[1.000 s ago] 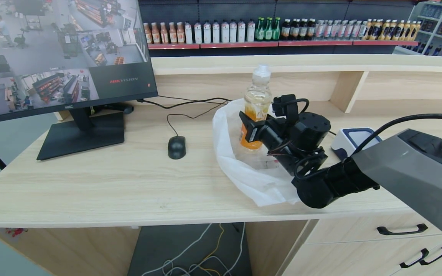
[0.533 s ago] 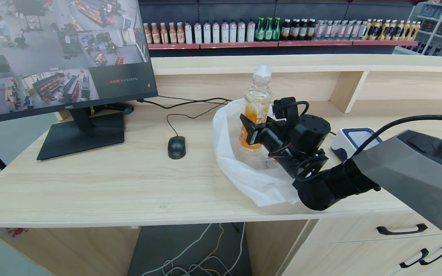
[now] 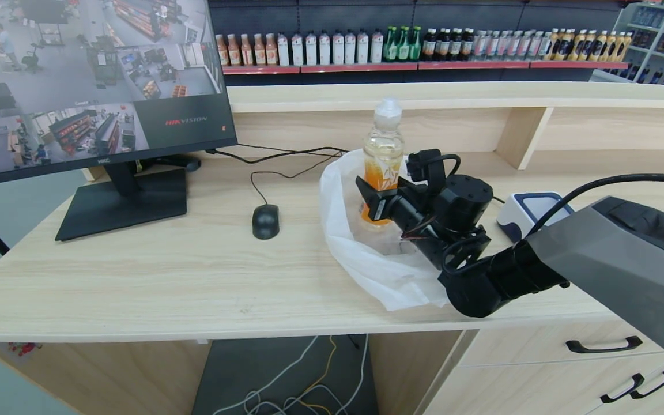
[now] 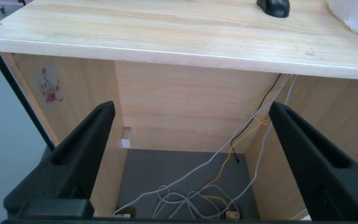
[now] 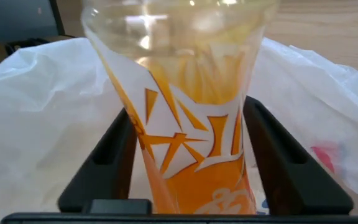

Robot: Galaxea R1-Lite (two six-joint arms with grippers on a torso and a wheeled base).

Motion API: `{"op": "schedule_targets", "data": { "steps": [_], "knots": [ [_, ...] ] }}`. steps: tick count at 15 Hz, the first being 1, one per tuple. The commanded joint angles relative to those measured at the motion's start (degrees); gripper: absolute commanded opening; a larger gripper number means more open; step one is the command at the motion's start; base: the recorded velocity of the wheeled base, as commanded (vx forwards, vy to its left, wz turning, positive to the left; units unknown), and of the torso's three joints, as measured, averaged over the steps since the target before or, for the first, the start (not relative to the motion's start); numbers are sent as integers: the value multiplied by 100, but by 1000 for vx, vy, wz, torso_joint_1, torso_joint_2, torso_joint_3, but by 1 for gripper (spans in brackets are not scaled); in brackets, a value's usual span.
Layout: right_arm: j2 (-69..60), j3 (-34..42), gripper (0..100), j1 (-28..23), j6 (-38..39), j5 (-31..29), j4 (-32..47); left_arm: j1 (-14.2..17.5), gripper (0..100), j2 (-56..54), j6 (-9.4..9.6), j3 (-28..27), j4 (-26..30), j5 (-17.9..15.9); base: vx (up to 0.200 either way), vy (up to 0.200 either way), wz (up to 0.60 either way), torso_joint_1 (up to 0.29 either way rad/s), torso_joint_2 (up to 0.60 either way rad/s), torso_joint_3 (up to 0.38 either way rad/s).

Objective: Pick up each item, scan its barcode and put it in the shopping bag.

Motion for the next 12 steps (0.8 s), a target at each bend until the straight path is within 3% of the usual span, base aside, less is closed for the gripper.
{"op": "schedule_targets", "data": {
  "steps": [1, 12],
  "knots": [
    [-39, 50, 100, 9, -7, -2, -46, 1, 100, 0, -2, 2, -1, 4, 0, 0, 0, 0, 0, 0],
    [-285, 217, 100, 26, 64, 7, -72, 1, 100, 0, -2, 2, -1, 4, 0, 0, 0, 0, 0, 0]
  ]
}}
